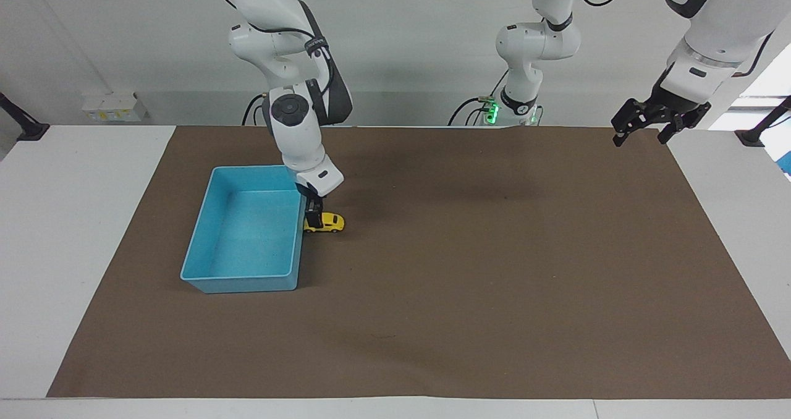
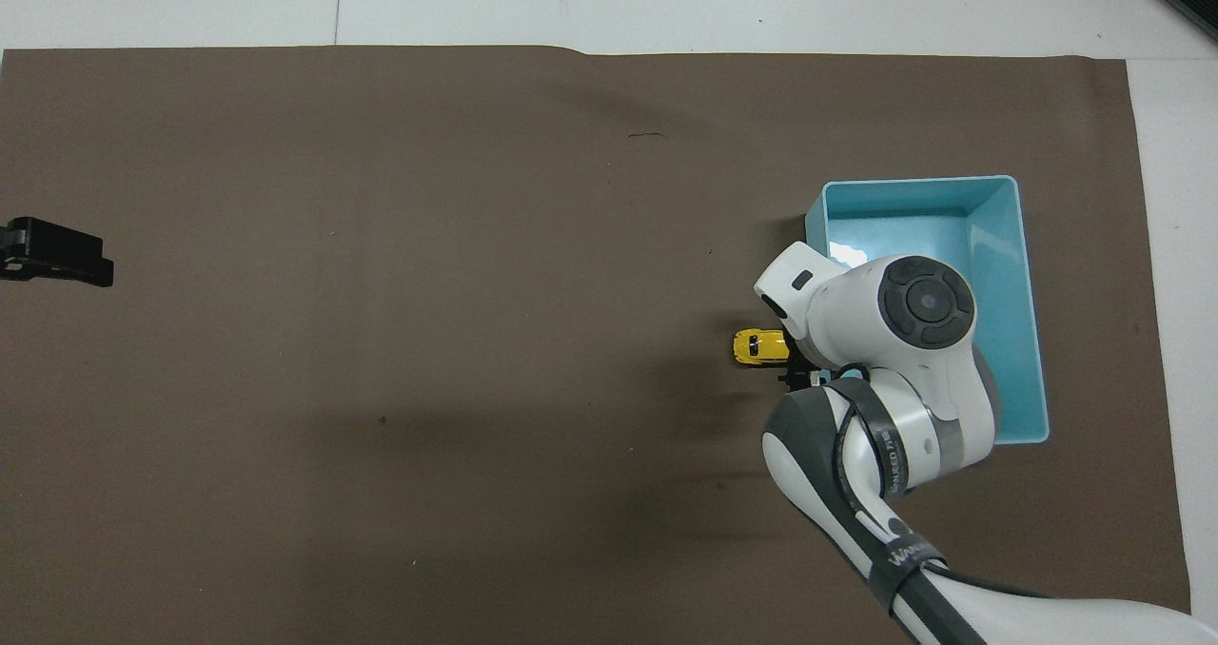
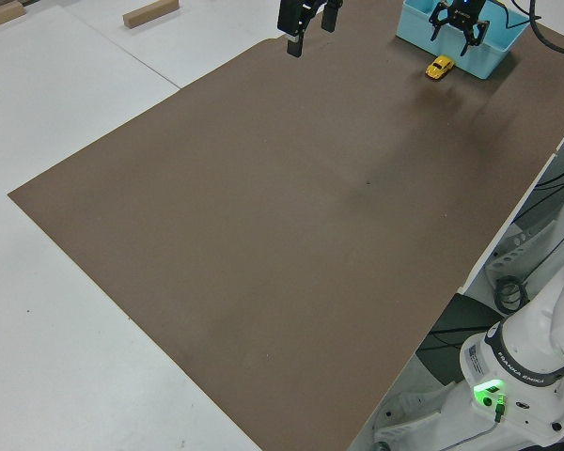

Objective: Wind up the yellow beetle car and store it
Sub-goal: 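Lower the right gripper and grasp the yellow car, then lift the car with the right gripper into the blue box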

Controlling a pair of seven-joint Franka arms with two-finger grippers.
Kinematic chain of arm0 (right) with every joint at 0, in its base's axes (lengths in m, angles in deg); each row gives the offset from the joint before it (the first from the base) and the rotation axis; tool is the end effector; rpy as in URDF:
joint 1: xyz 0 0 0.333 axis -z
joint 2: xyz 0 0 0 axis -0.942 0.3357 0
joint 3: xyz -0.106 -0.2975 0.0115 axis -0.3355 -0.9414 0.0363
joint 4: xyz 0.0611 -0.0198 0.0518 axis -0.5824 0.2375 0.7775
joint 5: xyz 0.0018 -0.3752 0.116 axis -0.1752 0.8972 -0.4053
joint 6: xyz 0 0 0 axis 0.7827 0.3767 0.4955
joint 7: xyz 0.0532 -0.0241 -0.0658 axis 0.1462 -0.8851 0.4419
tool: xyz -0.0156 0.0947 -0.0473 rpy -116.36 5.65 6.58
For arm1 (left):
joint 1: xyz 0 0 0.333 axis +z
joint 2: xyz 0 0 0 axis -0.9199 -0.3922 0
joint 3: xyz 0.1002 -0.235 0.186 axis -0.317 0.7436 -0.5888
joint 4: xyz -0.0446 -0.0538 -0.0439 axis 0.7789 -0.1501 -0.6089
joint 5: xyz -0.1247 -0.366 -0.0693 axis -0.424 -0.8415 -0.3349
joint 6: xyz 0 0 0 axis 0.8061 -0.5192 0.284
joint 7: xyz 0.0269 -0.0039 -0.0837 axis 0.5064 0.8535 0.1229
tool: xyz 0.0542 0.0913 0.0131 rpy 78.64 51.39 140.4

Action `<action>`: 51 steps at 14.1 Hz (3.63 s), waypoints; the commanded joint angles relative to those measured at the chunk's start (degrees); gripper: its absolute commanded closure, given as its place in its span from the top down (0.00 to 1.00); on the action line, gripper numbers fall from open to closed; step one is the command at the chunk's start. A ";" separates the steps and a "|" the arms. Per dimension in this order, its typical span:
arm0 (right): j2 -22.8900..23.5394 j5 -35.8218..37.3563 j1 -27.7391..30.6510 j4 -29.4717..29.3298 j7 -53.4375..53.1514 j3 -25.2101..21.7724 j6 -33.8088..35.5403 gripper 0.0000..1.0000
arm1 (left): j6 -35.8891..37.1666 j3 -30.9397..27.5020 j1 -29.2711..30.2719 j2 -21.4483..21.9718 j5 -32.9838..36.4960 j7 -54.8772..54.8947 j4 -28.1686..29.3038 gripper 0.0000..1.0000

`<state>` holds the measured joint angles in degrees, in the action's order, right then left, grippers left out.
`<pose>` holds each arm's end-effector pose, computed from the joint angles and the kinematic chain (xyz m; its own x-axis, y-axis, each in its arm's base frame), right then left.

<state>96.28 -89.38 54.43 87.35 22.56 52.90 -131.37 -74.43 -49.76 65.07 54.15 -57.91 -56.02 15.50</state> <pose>0.5307 0.1701 0.3305 -0.0032 0.9998 0.0186 0.9997 0.0027 0.0236 0.5493 -0.0093 0.6360 0.9999 0.0064 -0.0117 0.0064 -1.0000 0.0018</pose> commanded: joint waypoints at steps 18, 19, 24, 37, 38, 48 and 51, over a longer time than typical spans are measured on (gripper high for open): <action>5.88 3.28 -3.29 -9.73 -3.46 -0.07 2.65 0.00 | 1.02 0.26 0.35 0.22 0.55 -0.61 -0.32 1.00; 5.97 3.19 -3.29 -10.69 -4.08 -0.07 2.91 0.00 | 1.02 0.26 0.35 0.31 0.55 -0.61 -0.24 1.00; 4.39 2.93 -3.47 -16.93 -5.75 -0.16 12.65 0.00 | 1.02 0.26 0.44 0.31 0.55 -0.61 -0.32 1.00; -2.46 3.01 14.54 -16.44 17.00 -0.95 23.85 0.00 | 1.02 0.26 0.35 0.31 0.55 -0.61 -0.32 1.00; -3.78 3.10 15.85 -13.63 17.27 -0.86 21.83 0.00 | 1.02 0.26 0.35 0.31 0.55 -0.61 -0.32 1.00; -1.77 2.31 15.25 -3.68 19.65 -0.77 8.37 0.00 | 1.02 0.26 0.35 0.22 0.55 -0.61 -0.32 1.00; -1.59 2.31 14.99 -1.22 19.73 -0.77 5.40 0.00 | 1.02 0.35 0.44 0.31 0.55 -0.61 -0.32 1.00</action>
<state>95.50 -86.83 69.29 83.53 40.42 52.06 -122.70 -74.42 -49.76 65.07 54.15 -57.91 -56.05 15.50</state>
